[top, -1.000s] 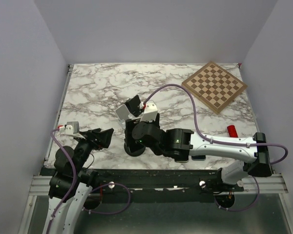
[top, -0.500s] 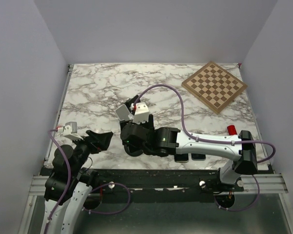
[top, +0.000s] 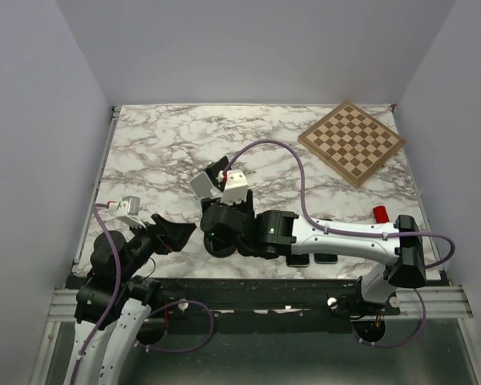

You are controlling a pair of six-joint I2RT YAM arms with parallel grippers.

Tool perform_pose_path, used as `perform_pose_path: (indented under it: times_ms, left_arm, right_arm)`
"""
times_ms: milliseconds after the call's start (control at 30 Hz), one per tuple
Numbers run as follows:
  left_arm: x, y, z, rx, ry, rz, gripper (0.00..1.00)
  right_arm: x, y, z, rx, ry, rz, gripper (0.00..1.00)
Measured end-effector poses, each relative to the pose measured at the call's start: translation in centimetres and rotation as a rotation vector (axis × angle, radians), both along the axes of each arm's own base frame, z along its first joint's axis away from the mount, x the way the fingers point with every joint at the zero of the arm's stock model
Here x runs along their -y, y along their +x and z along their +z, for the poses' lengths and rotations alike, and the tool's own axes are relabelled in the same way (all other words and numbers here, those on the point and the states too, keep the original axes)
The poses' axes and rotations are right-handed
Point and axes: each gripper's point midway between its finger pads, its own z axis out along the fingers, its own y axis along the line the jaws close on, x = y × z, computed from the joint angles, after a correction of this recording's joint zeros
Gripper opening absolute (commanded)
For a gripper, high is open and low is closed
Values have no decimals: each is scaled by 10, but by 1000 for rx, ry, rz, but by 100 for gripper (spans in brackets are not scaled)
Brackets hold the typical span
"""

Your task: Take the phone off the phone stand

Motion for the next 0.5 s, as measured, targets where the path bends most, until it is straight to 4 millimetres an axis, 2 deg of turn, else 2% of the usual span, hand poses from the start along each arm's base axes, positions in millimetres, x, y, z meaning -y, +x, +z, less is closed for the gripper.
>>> perform_pose_path:
  times_ms: [167, 233, 300, 333, 400, 500]
  left_arm:
    - [10, -3, -2, -6, -8, -67, 84]
    - [15, -5, -4, -5, -14, -99, 79]
    - [21, -6, -6, -7, -23, -142, 68]
    - [25, -7, -7, -12, -26, -165, 65]
    - [33, -6, -11, -19, -36, -216, 65]
    - [41, -6, -20, -11, -50, -267, 72]
  right_arm:
    - [3, 0, 0, 9, 11, 6, 17]
    - [4, 3, 0, 13, 10, 6, 10]
    - [5, 5, 0, 13, 13, 15, 4]
    - [5, 6, 0, 9, 18, 23, 1]
    - [8, 10, 0, -2, 34, 37, 1]
    - [15, 20, 3, -21, 57, 53, 1]
